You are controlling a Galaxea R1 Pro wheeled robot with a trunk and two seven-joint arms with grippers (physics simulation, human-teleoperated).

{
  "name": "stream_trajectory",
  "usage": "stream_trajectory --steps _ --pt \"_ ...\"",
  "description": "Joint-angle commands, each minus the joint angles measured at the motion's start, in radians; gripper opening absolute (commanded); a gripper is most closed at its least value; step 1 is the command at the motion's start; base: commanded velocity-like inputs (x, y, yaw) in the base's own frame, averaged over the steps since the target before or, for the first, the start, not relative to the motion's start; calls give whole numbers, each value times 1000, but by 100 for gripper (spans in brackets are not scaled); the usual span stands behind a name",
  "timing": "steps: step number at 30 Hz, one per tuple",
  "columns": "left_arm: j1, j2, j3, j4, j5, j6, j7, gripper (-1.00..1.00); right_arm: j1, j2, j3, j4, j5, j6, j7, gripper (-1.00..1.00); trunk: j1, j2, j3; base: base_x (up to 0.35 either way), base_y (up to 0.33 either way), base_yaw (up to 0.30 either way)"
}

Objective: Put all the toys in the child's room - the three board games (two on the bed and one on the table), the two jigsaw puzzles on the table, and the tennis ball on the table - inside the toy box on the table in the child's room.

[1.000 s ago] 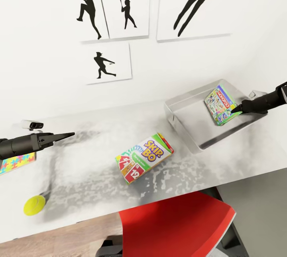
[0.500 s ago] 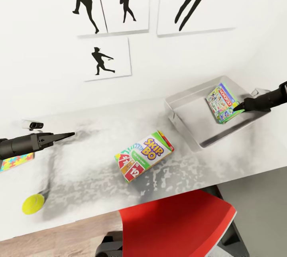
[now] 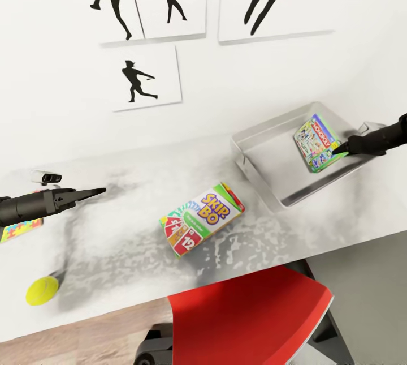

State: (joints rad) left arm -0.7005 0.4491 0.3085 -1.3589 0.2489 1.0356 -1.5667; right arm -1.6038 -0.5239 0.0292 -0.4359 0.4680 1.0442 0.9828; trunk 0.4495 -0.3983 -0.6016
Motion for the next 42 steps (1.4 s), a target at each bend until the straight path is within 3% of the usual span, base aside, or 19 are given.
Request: stream_trajectory --steps 1,42 --pt "-1 0 0 0 -1 11 -4 100 -1 -1 3 -6 7 3 8 -100 1 -2 -2 0 0 -12" --pt "-1 0 1 0 -1 11 -4 100 -2 15 5 -21 10 3 2 -100 1 -2 -4 0 0 14"
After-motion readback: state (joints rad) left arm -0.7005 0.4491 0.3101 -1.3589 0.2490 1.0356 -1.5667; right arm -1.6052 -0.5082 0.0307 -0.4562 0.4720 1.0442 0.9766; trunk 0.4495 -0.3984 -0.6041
